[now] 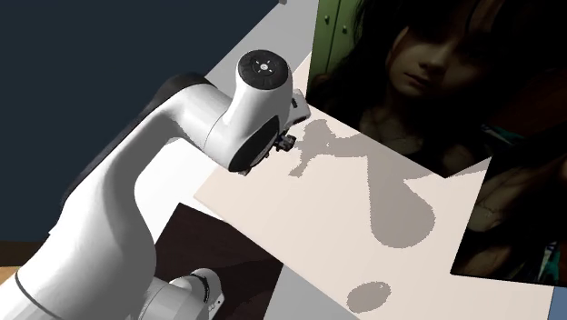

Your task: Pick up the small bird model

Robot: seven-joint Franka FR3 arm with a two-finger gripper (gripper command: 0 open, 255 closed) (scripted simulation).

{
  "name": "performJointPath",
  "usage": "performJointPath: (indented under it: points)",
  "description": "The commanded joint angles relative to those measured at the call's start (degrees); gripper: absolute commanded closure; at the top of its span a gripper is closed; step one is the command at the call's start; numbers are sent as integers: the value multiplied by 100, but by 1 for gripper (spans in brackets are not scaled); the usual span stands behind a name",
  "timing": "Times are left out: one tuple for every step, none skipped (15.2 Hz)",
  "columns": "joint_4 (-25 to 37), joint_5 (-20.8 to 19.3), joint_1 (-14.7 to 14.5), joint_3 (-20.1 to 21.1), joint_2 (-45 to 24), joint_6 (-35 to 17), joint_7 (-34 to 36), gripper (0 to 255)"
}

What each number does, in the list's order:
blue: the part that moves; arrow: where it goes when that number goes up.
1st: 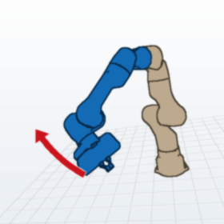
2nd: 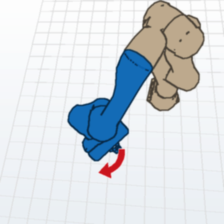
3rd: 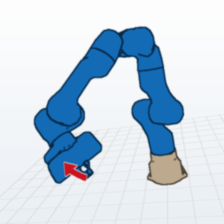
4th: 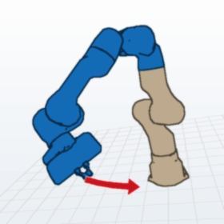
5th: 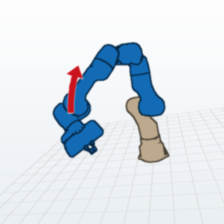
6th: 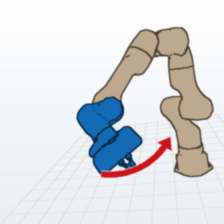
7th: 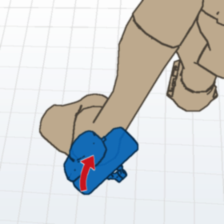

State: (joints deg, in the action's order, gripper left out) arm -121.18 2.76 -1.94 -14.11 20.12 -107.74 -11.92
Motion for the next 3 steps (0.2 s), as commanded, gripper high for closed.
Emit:
performJointPath:
  points:
    - [151,1,-3,3,-11,140,12,255]
    - [162,1,-3,3,-10,152,13,255]
    - [163,1,-3,3,-11,152,13,255]
